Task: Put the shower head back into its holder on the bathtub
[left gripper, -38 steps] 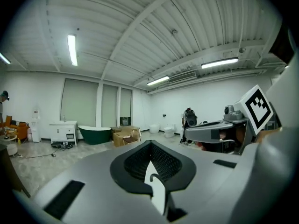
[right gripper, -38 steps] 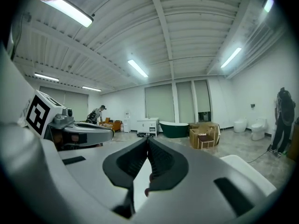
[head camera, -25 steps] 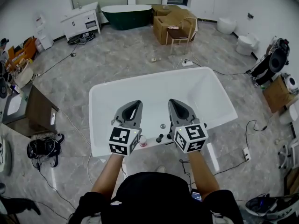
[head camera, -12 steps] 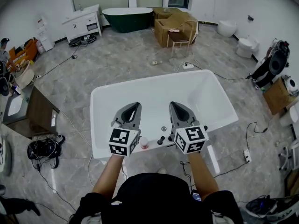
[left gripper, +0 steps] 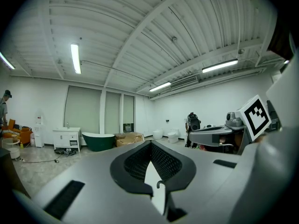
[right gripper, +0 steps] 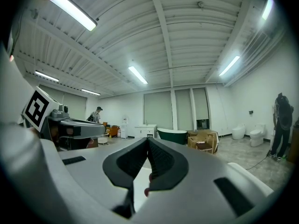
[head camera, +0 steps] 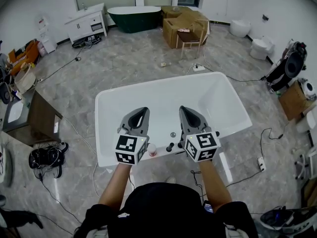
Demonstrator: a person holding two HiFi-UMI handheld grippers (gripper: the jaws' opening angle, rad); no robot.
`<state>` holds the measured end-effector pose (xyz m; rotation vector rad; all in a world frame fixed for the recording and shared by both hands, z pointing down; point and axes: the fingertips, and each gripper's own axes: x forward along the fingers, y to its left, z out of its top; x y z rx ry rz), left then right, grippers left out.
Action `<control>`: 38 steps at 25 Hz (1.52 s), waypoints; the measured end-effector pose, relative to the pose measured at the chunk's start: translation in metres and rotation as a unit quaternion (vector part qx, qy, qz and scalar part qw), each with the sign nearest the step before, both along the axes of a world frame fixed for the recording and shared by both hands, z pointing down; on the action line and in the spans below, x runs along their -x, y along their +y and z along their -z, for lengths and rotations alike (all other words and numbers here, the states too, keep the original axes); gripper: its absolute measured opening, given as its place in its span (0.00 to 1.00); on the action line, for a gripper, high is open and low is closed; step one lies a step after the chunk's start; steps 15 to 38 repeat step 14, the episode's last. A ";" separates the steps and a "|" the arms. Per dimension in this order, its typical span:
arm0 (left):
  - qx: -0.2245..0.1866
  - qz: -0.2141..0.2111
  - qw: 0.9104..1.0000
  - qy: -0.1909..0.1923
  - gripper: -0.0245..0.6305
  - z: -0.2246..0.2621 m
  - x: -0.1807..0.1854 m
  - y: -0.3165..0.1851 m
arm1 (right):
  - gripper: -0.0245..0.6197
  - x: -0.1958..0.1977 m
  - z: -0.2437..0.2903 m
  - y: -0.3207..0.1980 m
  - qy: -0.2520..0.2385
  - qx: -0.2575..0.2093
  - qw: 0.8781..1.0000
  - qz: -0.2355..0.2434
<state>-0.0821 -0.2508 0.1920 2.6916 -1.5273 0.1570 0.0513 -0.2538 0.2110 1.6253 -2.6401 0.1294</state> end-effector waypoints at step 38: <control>-0.002 0.000 1.000 0.003 0.06 -0.005 -0.009 0.014 | 0.07 -0.010 -0.008 0.015 0.008 -0.002 1.000 -0.007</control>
